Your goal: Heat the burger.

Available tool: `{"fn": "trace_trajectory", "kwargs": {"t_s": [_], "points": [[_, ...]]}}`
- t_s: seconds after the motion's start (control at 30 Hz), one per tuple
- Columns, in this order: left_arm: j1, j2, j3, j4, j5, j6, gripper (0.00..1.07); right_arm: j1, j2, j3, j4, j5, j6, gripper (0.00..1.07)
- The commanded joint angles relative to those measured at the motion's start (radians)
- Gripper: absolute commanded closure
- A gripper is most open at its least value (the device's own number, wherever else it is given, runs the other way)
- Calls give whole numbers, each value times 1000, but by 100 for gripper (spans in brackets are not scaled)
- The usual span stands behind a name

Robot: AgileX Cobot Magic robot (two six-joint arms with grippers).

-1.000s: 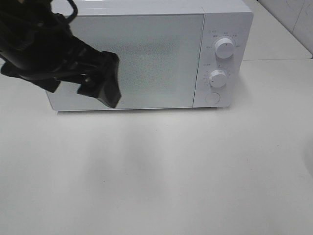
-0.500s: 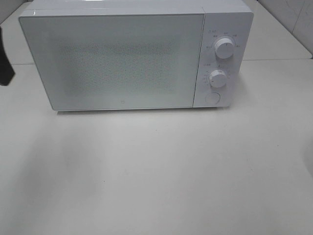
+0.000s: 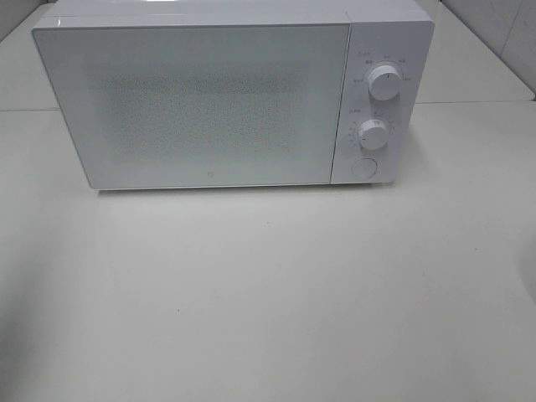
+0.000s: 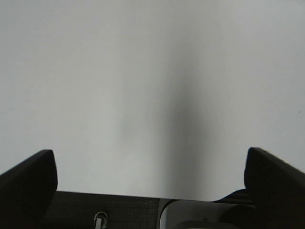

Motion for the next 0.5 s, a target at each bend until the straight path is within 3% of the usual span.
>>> {"fn": "trace_trajectory", "kwargs": {"t_s": [0.03, 0.17, 0.5], "points": [[23, -147, 118, -44, 61, 10, 6, 0, -25, 1, 0, -9, -9, 56], [23, -306, 223, -78, 22, 10, 6, 0, -25, 1, 0, -9, -9, 56], [23, -523, 347, -73, -122, 10, 6, 0, -25, 1, 0, -9, -9, 56]]}}
